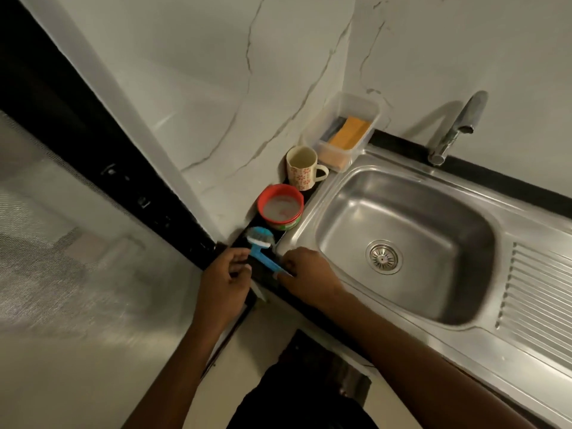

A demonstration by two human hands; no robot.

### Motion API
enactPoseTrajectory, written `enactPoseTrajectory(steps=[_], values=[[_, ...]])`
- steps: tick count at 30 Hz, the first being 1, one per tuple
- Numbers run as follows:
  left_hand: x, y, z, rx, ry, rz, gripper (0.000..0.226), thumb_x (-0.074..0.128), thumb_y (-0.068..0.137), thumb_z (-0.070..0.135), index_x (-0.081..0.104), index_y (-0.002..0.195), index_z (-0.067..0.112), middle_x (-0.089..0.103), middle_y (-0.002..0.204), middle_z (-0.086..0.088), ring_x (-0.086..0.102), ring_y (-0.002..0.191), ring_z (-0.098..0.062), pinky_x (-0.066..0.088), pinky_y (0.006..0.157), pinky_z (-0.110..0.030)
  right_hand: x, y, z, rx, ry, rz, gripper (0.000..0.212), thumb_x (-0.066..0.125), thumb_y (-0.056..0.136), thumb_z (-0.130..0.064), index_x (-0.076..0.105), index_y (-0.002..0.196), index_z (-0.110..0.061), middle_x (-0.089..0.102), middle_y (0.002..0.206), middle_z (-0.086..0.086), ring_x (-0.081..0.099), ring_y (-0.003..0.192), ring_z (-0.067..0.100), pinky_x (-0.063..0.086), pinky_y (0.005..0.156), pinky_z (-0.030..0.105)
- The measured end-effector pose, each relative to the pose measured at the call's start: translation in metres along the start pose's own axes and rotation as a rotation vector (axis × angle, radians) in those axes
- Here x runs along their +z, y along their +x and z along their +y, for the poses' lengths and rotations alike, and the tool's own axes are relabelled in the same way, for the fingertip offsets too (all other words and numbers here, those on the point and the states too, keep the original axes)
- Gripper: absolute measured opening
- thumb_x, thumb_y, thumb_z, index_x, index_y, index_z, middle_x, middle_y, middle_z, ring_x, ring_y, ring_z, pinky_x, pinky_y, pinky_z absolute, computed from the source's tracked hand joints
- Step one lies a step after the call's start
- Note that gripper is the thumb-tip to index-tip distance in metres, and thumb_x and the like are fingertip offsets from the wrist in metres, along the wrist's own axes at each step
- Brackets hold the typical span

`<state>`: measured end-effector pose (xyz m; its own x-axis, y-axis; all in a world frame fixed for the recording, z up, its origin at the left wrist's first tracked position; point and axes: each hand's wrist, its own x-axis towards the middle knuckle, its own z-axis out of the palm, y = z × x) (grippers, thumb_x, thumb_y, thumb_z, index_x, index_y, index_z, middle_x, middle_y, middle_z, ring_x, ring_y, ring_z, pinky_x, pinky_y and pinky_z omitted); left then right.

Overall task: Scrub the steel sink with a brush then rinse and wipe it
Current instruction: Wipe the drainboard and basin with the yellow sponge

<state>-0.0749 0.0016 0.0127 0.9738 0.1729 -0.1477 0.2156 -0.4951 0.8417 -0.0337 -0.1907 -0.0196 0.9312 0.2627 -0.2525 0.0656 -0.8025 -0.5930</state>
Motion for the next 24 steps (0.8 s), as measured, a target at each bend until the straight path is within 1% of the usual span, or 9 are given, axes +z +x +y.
enactPoseTrajectory(steps=[2, 4, 10, 12, 14, 16, 19, 21, 24], values=[[-0.002, 0.002, -0.007, -0.003, 0.027, 0.002, 0.03, 0.065, 0.1, 0.008, 0.068, 0.126, 0.022, 0.07, 0.118, 0.012, 0.064, 0.106, 0.004, 0.047, 0.077, -0.002, 0.013, 0.007, -0.003, -0.036, -0.137, -0.042, 0.042, 0.067, 0.093, -0.046, 0.065, 0.126, -0.021, 0.061, 0.112, 0.004, 0.062, 0.1, 0.023, 0.054, 0.082, 0.037], [-0.003, 0.005, -0.011, -0.004, 0.034, -0.005, 0.03, 0.065, 0.1, 0.007, 0.068, 0.125, 0.022, 0.07, 0.117, 0.013, 0.065, 0.107, 0.002, 0.047, 0.077, -0.002, 0.019, 0.011, -0.005, -0.069, -0.225, -0.059, 0.046, 0.067, 0.094, -0.045, 0.063, 0.131, -0.019, 0.061, 0.115, 0.006, 0.063, 0.102, 0.025, 0.056, 0.083, 0.039], [-0.01, 0.017, -0.013, 0.005, 0.018, -0.015, 0.031, 0.064, 0.1, 0.009, 0.067, 0.129, 0.022, 0.069, 0.121, 0.012, 0.064, 0.108, 0.004, 0.05, 0.085, -0.011, 0.026, 0.018, -0.019, -0.148, -0.398, -0.043, 0.03, 0.064, 0.098, -0.026, 0.066, 0.123, -0.011, 0.066, 0.118, 0.009, 0.065, 0.101, 0.025, 0.054, 0.081, 0.036], [-0.014, 0.02, -0.008, 0.029, 0.008, -0.006, 0.031, 0.064, 0.1, 0.009, 0.067, 0.128, 0.023, 0.07, 0.119, 0.013, 0.065, 0.106, 0.006, 0.055, 0.087, -0.015, 0.022, 0.017, -0.024, -0.144, -0.369, -0.034, 0.029, 0.064, 0.098, -0.025, 0.067, 0.123, -0.01, 0.066, 0.117, 0.01, 0.065, 0.101, 0.025, 0.054, 0.082, 0.036], [-0.019, 0.021, -0.001, 0.082, 0.0, 0.024, 0.03, 0.065, 0.099, 0.008, 0.067, 0.125, 0.023, 0.069, 0.114, 0.013, 0.064, 0.102, 0.009, 0.054, 0.082, -0.01, 0.013, 0.013, -0.028, -0.124, -0.272, -0.001, 0.028, 0.063, 0.098, -0.028, 0.068, 0.122, -0.013, 0.066, 0.114, 0.007, 0.065, 0.098, 0.023, 0.055, 0.082, 0.035], [-0.023, 0.023, 0.006, 0.153, -0.013, 0.05, 0.028, 0.066, 0.098, 0.008, 0.068, 0.122, 0.022, 0.068, 0.11, 0.01, 0.063, 0.101, 0.005, 0.051, 0.078, -0.008, -0.002, 0.01, -0.031, -0.106, -0.145, 0.068, 0.024, 0.061, 0.099, -0.031, 0.07, 0.117, -0.017, 0.065, 0.106, 0.002, 0.062, 0.091, 0.018, 0.054, 0.079, 0.034], [-0.026, 0.031, 0.017, 0.215, -0.036, 0.048, 0.027, 0.066, 0.098, 0.007, 0.068, 0.121, 0.02, 0.066, 0.109, 0.007, 0.064, 0.1, 0.0, 0.052, 0.079, -0.009, -0.023, 0.018, -0.031, -0.065, 0.132, 0.186, 0.017, 0.065, 0.099, -0.033, 0.076, 0.099, -0.021, 0.068, 0.082, -0.006, 0.06, 0.071, 0.009, 0.047, 0.065, 0.027], [-0.025, 0.038, 0.024, 0.235, -0.039, 0.033, 0.027, 0.066, 0.097, 0.005, 0.068, 0.121, 0.018, 0.066, 0.109, 0.007, 0.063, 0.101, 0.001, 0.051, 0.079, -0.009, -0.03, 0.03, -0.027, 0.014, 0.378, 0.225, 0.02, 0.069, 0.098, -0.032, 0.079, 0.093, -0.015, 0.07, 0.073, 0.001, 0.062, 0.064, 0.01, 0.048, 0.064, 0.027], [-0.02, 0.051, 0.031, 0.261, -0.035, 0.003, 0.027, 0.066, 0.097, 0.006, 0.069, 0.122, 0.018, 0.066, 0.112, 0.008, 0.062, 0.104, 0.003, 0.051, 0.08, -0.008, -0.029, 0.049, -0.02, 0.164, 0.809, 0.182, 0.022, 0.074, 0.096, -0.026, 0.08, 0.094, -0.005, 0.07, 0.082, 0.017, 0.062, 0.072, 0.015, 0.054, 0.072, 0.031]])
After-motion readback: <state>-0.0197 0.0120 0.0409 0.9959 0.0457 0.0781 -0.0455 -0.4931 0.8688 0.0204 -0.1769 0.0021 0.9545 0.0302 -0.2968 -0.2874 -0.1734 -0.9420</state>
